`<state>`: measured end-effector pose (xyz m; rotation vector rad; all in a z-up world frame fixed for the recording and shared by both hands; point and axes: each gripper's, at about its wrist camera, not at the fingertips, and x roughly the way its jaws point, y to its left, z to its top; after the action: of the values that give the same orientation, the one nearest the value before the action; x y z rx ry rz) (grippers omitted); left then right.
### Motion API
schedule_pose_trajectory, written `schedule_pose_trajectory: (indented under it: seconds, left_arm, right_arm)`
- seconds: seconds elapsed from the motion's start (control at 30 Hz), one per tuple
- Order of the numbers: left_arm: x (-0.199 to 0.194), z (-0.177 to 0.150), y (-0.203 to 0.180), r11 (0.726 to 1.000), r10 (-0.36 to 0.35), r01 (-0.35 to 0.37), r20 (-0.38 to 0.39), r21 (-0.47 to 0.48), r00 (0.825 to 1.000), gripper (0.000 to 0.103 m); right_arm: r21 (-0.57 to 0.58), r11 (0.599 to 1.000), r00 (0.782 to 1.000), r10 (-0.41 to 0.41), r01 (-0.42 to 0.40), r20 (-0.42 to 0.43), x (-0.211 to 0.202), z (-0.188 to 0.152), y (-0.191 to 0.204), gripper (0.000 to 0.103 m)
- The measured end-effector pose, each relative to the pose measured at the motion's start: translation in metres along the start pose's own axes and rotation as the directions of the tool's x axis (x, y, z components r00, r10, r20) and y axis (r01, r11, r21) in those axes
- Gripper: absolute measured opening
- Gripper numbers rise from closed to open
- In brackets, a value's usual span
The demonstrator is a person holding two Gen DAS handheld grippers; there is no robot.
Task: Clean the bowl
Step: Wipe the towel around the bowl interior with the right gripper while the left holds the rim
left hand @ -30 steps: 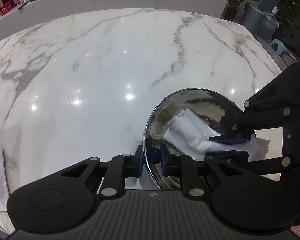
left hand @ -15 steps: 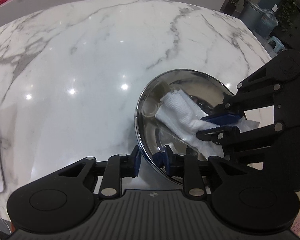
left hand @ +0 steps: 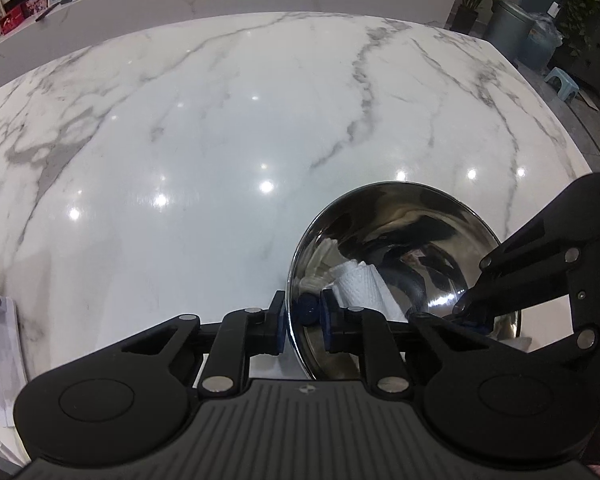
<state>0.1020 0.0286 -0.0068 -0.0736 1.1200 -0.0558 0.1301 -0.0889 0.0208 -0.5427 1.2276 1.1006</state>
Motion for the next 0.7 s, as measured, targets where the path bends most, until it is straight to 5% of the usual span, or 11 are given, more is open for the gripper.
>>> schedule_pose_trajectory:
  seconds: [0.13,0.27,0.7]
  left_arm:
    - [0.0,0.0,0.0,1.0,-0.001,0.001,0.002,0.004,1.0,0.015]
    - [0.0,0.0,-0.001,1.0,0.003,-0.003,0.002,0.01,1.0,0.015]
    - [-0.002,-0.014,-0.005,0.999,-0.037,0.037,-0.043,-0.008,0.998,0.024]
  right_arm:
    - [-0.123,0.984,0.99,-0.133,0.127,-0.044,0.008,0.003,0.015,0.009]
    - [-0.217,0.937,0.958,-0.286,0.273,-0.031,0.007,0.001,0.021,0.009]
    - [-0.178,0.946,0.961,-0.277,0.271,-0.01,0.0,-0.005,0.01,0.009]
